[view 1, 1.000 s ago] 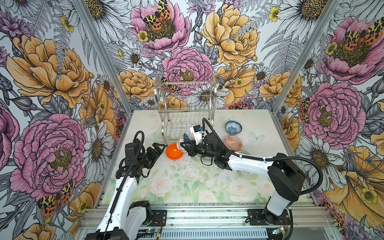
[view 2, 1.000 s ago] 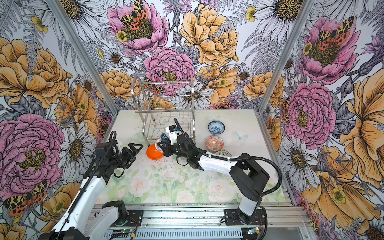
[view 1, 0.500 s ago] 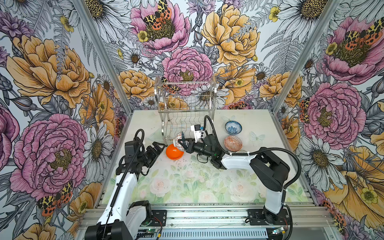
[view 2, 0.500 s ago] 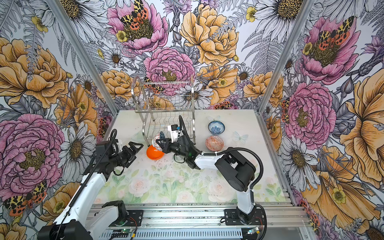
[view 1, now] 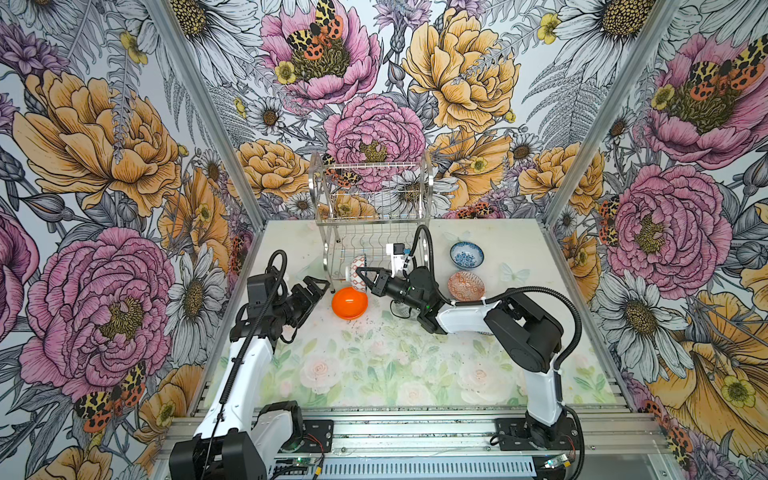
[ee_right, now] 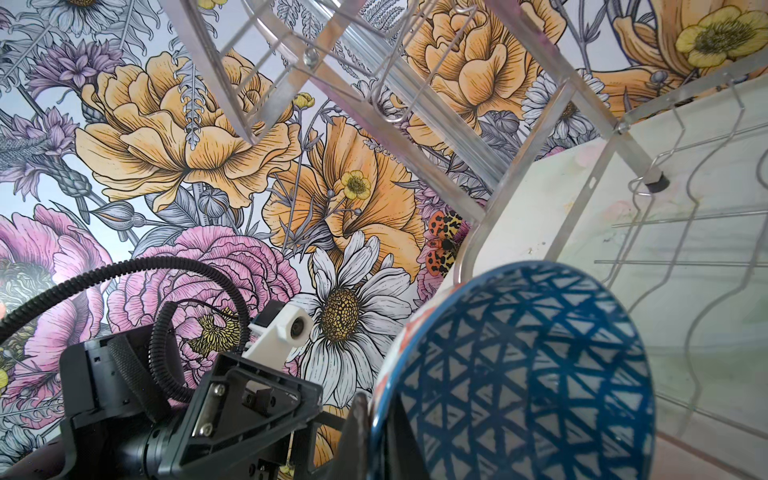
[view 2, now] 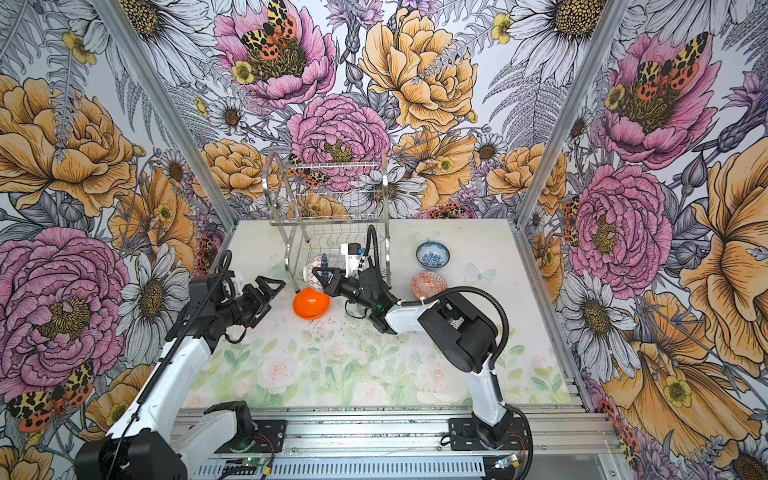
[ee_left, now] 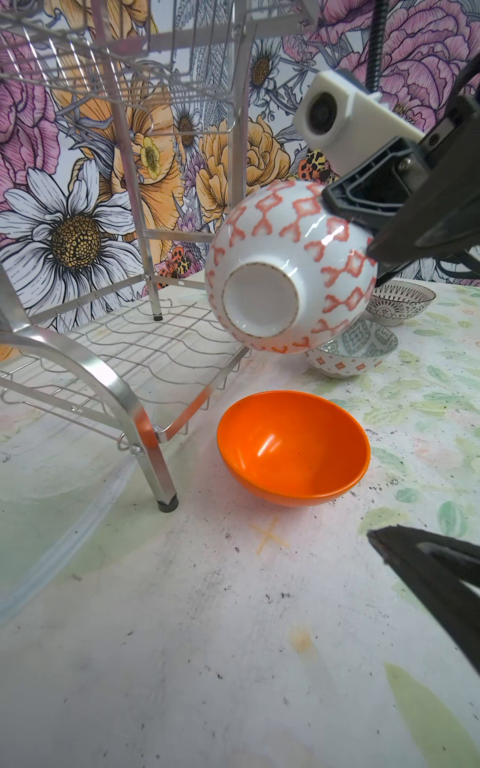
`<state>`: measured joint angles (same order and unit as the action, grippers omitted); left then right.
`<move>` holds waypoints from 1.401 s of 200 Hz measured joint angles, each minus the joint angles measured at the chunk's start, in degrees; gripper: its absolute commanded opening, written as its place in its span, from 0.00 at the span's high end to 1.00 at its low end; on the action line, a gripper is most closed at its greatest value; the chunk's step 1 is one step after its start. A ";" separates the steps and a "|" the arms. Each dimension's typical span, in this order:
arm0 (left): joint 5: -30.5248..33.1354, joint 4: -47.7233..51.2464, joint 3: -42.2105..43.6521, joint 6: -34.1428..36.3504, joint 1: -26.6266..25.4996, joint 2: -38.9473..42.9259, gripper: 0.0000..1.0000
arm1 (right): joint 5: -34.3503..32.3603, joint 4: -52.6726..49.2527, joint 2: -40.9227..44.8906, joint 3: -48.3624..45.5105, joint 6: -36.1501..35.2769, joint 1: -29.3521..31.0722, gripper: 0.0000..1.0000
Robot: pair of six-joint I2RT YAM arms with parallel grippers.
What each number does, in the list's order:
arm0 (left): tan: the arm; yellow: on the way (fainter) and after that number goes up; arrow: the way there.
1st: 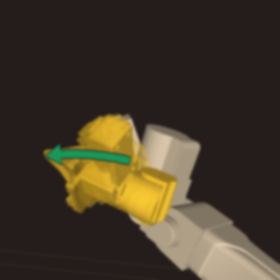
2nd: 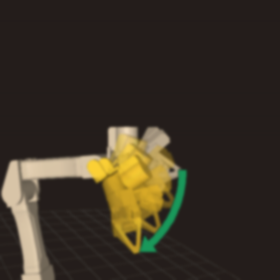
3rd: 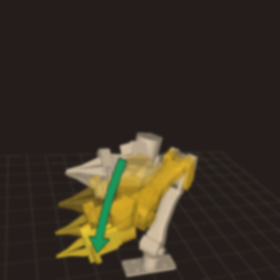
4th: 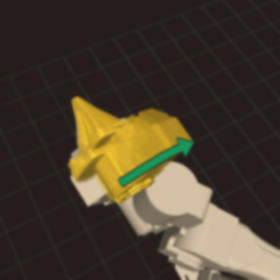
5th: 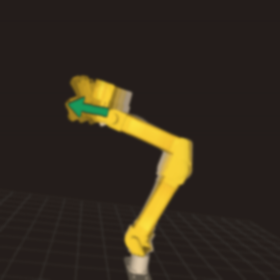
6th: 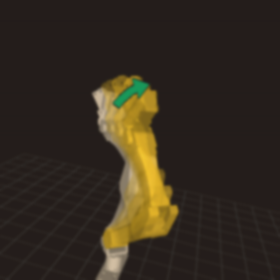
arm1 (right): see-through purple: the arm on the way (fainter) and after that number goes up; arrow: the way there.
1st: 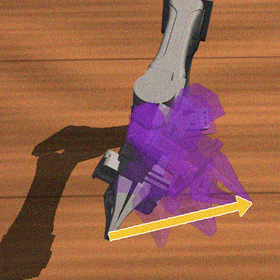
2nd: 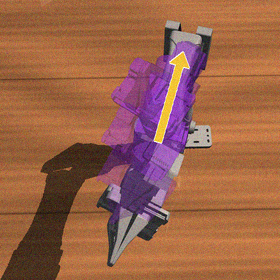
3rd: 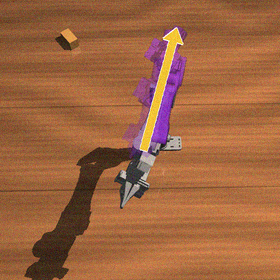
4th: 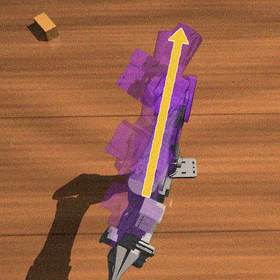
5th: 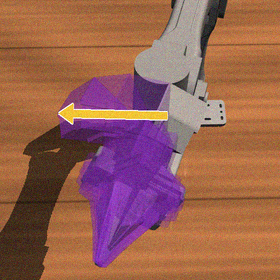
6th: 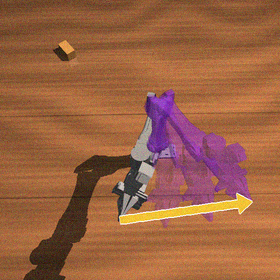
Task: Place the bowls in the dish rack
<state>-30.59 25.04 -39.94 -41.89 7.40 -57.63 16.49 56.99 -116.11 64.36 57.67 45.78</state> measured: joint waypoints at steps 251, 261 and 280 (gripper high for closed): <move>-1.92 -0.96 -2.91 0.15 0.79 -1.36 0.01 | -4.26 3.45 -16.35 20.96 6.40 -3.17 1.00; -2.01 -0.96 -2.91 0.15 0.79 -1.36 0.01 | -4.24 3.28 -17.14 21.62 6.38 -3.23 1.00; -2.10 -0.96 -2.91 0.35 0.79 -1.36 0.01 | -4.20 2.08 -18.38 23.10 6.34 -3.50 1.00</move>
<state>-32.69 24.08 -42.85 -41.54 8.19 -58.98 12.29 59.07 -134.50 87.46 64.01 42.28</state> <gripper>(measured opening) 0.986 0.086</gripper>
